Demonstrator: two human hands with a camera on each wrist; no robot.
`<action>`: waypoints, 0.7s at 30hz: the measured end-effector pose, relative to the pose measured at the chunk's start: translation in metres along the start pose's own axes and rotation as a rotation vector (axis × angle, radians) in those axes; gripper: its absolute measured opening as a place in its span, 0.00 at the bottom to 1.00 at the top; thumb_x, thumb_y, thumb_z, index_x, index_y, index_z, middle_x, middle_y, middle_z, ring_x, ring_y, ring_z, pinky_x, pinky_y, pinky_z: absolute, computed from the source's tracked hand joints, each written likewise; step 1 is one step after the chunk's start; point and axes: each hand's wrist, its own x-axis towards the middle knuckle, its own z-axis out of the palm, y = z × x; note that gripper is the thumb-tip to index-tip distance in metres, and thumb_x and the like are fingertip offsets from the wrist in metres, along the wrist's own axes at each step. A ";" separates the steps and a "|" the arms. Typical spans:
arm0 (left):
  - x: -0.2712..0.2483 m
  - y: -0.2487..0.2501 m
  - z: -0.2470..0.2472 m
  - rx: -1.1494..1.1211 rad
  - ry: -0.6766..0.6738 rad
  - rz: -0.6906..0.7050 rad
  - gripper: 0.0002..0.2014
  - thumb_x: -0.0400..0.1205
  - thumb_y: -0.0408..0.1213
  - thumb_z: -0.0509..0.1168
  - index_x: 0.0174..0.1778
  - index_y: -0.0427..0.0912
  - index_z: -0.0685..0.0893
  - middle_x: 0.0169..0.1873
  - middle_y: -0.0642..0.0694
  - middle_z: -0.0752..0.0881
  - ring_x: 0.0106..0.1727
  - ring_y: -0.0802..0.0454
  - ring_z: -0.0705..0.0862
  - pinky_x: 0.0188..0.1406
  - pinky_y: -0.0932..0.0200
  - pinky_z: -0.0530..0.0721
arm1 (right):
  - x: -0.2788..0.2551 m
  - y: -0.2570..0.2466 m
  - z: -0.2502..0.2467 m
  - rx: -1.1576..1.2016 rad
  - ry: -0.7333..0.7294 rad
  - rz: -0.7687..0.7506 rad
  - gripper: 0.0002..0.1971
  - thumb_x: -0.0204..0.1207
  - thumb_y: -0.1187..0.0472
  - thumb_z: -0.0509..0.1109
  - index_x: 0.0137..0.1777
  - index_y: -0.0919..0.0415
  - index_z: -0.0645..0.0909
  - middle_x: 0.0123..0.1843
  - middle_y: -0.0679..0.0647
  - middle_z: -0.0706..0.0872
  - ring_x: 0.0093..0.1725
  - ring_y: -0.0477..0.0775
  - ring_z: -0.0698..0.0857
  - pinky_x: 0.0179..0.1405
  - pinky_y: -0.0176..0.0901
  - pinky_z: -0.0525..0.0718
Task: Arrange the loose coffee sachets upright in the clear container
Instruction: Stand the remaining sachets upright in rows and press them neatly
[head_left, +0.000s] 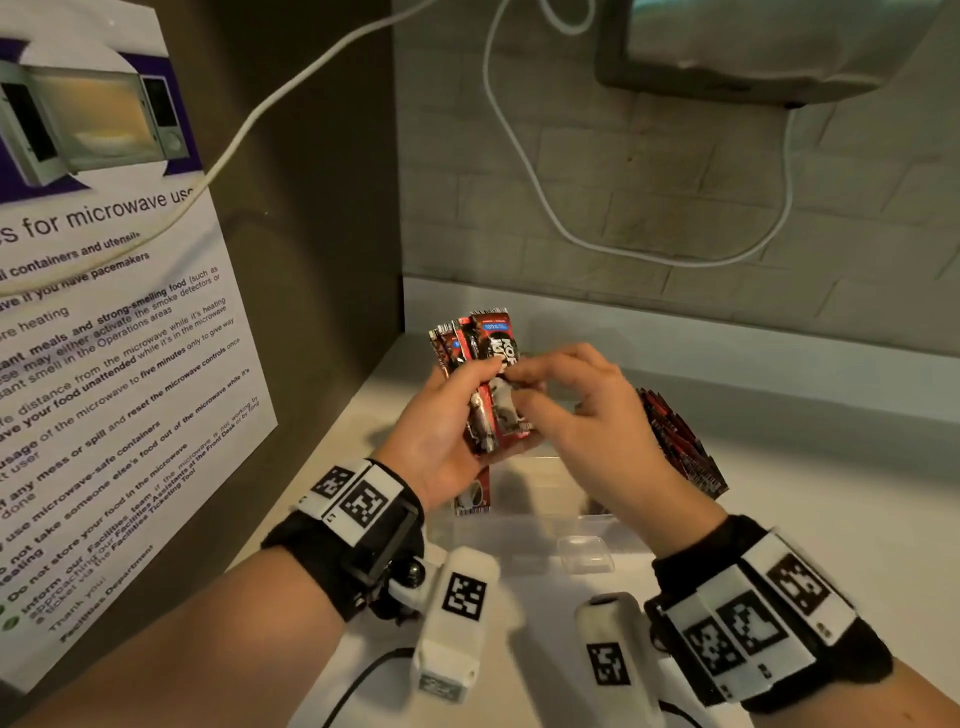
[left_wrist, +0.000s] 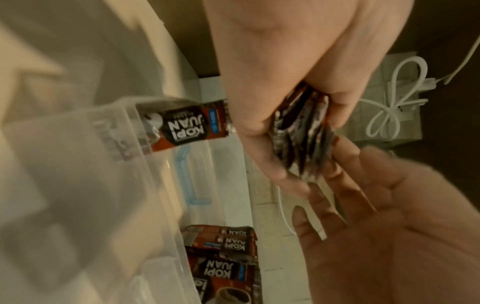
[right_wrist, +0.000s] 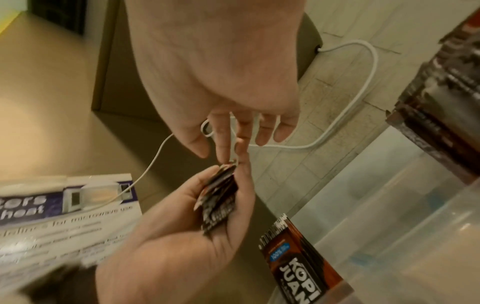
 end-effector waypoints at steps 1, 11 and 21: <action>-0.001 0.000 -0.003 0.014 -0.023 -0.005 0.18 0.83 0.36 0.63 0.70 0.43 0.77 0.49 0.38 0.88 0.41 0.45 0.90 0.33 0.49 0.88 | 0.003 0.000 -0.001 0.063 0.039 0.039 0.09 0.74 0.61 0.74 0.52 0.49 0.85 0.48 0.45 0.81 0.51 0.47 0.78 0.48 0.39 0.75; -0.004 0.008 -0.017 0.109 -0.038 0.040 0.21 0.73 0.33 0.70 0.62 0.48 0.80 0.49 0.38 0.89 0.43 0.41 0.91 0.38 0.35 0.89 | 0.015 -0.001 0.002 0.172 0.054 0.234 0.02 0.73 0.65 0.75 0.43 0.59 0.85 0.38 0.55 0.89 0.34 0.48 0.86 0.28 0.31 0.78; -0.001 0.022 -0.063 0.147 0.298 0.082 0.12 0.80 0.27 0.68 0.50 0.47 0.74 0.33 0.47 0.82 0.29 0.54 0.83 0.38 0.48 0.86 | -0.006 0.024 0.022 0.267 -0.039 0.541 0.14 0.63 0.71 0.81 0.29 0.62 0.78 0.28 0.52 0.85 0.21 0.39 0.80 0.19 0.29 0.74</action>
